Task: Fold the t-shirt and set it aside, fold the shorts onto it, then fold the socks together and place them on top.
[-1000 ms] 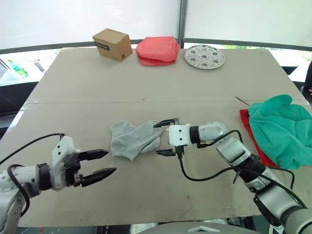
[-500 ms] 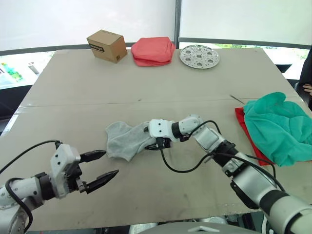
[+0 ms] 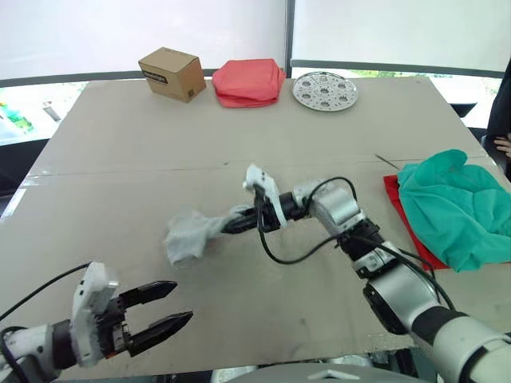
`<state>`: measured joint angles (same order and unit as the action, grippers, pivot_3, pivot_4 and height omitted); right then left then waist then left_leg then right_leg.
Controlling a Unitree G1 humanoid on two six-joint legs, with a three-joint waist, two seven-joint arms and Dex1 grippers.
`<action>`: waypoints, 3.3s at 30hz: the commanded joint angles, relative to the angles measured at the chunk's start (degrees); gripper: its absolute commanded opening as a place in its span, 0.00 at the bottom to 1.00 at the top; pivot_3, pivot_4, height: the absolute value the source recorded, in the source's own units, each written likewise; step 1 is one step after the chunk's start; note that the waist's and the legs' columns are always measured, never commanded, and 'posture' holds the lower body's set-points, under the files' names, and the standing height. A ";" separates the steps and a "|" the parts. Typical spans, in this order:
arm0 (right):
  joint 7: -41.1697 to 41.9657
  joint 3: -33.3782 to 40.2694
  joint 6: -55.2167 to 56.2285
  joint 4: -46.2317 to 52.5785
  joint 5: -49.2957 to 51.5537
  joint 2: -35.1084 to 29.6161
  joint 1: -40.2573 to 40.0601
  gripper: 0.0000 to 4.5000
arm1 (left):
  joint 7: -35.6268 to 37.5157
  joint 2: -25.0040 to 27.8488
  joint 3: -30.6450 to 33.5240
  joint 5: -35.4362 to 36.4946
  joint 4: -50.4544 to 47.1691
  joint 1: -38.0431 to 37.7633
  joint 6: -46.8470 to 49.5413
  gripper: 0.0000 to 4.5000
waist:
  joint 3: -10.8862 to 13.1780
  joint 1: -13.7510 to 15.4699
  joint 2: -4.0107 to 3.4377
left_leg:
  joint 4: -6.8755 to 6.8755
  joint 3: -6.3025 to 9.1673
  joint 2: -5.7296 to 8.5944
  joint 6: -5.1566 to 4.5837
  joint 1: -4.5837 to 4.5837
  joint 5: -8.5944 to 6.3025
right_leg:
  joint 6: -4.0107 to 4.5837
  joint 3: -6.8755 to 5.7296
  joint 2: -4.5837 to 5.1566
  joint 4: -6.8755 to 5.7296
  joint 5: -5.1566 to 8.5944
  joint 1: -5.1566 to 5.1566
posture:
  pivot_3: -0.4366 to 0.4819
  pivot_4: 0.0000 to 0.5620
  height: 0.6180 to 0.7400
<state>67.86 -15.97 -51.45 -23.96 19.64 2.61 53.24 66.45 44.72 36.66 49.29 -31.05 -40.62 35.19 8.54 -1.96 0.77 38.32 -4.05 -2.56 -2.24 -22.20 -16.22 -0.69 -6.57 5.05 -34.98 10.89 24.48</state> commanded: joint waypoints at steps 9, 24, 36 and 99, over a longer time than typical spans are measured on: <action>-38.15 44.43 -38.83 -5.12 7.71 10.21 1.44 0.01 | -4.56 2.96 4.62 11.84 0.00 9.07 7.30 1.00 | -0.10 1.48 0.11 | 0.03 0.04 0.27 0.00 -0.38 0.02 | 0.01 -0.05 -0.08 -0.02 -0.05 0.27 | 0.48 0.27 1.00; -66.31 51.50 -41.05 13.20 20.77 6.45 -5.28 0.67 | -8.30 3.87 -0.13 9.01 1.24 18.43 7.81 1.00 | -0.11 -0.28 0.11 | -0.10 -0.08 0.22 0.28 -0.35 0.20 | -0.26 0.16 -0.35 0.02 -0.17 0.25 | 0.48 0.27 1.00; -37.97 3.82 -6.30 40.79 9.17 -22.87 -21.52 0.67 | -25.97 -2.15 -21.55 -15.44 8.23 39.36 -1.72 1.00 | -0.27 0.20 0.47 | -0.03 -0.12 0.25 -0.02 -0.17 0.04 | -0.51 0.35 -0.61 0.00 -0.05 0.16 | 0.48 0.27 1.00; 10.64 -9.40 41.65 18.48 -9.49 -31.85 -11.63 0.66 | -34.10 -10.01 -13.55 -22.24 10.69 31.89 -5.10 0.00 | -0.32 1.72 0.57 | 0.03 -0.05 0.08 0.45 0.11 0.31 | -0.15 0.26 -0.42 -0.06 -0.22 -0.14 | 0.48 0.27 1.00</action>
<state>80.60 -28.53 -2.76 -12.34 6.79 -28.60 43.14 30.04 32.96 24.10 29.57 -18.10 -8.02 33.68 8.22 -0.24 1.34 38.35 -4.11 -2.47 -1.79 -22.11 -15.92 -0.83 -6.33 4.68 -35.01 10.67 24.34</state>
